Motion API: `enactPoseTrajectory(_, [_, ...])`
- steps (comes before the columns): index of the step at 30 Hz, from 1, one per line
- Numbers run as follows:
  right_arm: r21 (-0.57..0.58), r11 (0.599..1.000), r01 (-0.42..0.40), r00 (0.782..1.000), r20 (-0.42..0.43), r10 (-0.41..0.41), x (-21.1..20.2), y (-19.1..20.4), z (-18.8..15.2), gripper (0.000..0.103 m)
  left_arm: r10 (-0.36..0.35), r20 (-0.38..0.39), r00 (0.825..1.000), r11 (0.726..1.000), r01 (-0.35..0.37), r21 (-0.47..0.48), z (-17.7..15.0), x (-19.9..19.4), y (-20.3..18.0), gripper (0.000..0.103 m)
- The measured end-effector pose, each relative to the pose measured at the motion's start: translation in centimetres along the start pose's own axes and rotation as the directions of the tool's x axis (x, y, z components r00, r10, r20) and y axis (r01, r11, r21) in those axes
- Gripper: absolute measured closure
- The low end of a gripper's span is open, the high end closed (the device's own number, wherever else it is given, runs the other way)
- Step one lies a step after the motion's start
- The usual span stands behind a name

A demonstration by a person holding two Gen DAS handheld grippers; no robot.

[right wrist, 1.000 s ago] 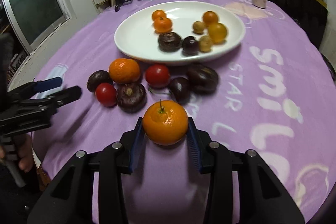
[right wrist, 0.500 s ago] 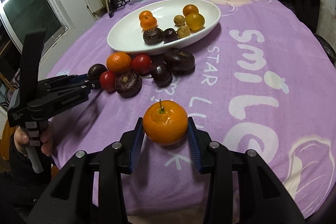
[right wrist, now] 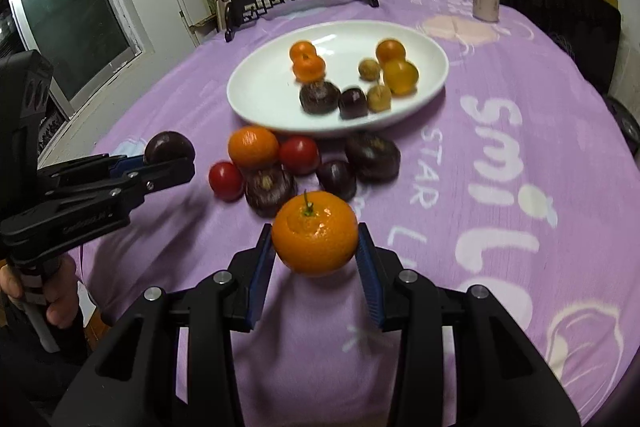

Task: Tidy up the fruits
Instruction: 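Move both fruits over the white plate and open both tools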

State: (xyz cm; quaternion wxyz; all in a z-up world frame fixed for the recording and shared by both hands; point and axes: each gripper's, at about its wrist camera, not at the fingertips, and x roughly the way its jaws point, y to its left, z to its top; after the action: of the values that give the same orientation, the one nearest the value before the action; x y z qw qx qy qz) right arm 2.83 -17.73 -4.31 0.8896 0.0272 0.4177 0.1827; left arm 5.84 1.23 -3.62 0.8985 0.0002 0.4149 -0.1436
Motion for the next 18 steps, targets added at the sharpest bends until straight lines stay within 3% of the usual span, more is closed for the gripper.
enactPoseTrajectory(6, [-0.040,0.999,0.018,0.999,0.033,-0.017,0.8,0.3,3.3,0.062,0.013,-0.005,1.000,1.000,-0.013,0.007,3.2,1.0,0.4,0.074])
enactPoseTrajectory(11, [-0.059,0.998,0.020,0.999,0.048,-0.017,2.6,0.2,8.8,0.062,0.068,-0.016,0.998,0.998,-0.069,-0.008,8.9,4.1,1.4,0.074])
enactPoseTrajectory(15, [-0.073,0.996,0.046,0.998,0.044,-0.043,5.9,0.0,13.0,0.062,0.104,-0.035,0.994,0.993,-0.105,-0.045,13.7,7.5,2.5,0.074])
enactPoseTrajectory(18, [-0.052,0.996,0.071,0.997,0.037,-0.069,8.8,-0.8,14.9,0.062,0.108,-0.030,0.994,0.990,-0.110,-0.084,15.5,9.2,3.3,0.074])
